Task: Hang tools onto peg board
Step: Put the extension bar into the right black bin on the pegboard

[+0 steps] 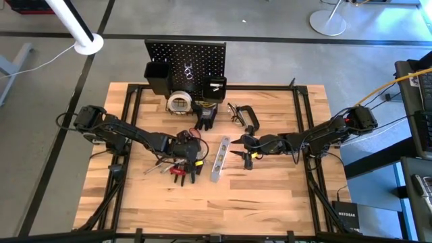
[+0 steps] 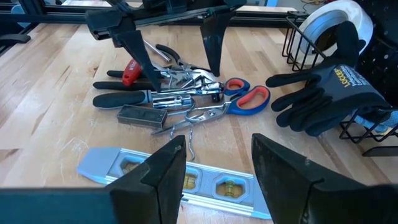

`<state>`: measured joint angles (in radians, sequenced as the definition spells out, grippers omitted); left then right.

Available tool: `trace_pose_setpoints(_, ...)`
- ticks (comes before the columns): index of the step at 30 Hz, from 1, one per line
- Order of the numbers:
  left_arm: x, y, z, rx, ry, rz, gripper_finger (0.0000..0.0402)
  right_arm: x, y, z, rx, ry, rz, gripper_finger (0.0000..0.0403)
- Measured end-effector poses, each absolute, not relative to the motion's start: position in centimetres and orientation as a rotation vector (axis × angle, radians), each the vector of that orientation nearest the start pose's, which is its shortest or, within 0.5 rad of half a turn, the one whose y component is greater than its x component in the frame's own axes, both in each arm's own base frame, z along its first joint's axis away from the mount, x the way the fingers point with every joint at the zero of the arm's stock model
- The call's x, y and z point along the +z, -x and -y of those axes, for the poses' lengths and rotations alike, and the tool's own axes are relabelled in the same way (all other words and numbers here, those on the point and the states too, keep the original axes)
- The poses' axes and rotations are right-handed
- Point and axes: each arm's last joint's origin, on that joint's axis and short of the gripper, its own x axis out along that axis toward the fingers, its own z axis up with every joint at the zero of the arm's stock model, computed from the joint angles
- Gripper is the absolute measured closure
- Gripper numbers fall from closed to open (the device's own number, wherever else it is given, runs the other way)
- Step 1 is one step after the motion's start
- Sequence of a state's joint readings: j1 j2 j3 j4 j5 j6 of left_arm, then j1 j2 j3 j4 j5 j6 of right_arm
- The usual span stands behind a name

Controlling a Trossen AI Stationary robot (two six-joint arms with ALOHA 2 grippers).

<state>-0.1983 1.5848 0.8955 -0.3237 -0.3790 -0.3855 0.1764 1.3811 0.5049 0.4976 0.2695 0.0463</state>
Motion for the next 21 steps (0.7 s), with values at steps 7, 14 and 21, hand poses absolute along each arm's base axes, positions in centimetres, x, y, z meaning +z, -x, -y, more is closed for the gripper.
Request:
trace_pose_setpoints(7,17.8,-29.8,5.3,0.344,0.098,-0.905,0.002,17.8,-25.9,-3.8,-0.101,0.038,-0.367,0.0219)
trace_pose_setpoints(14,17.7,-29.9,5.3,0.253,0.082,-0.935,0.002,17.8,-25.9,-3.8,-0.1,0.037,-0.367,0.0219)
trace_pose_setpoints(21,16.6,-29.8,5.2,0.18,0.027,-1.022,0.002,17.8,-25.9,-3.8,-0.1,0.038,-0.367,0.0219)
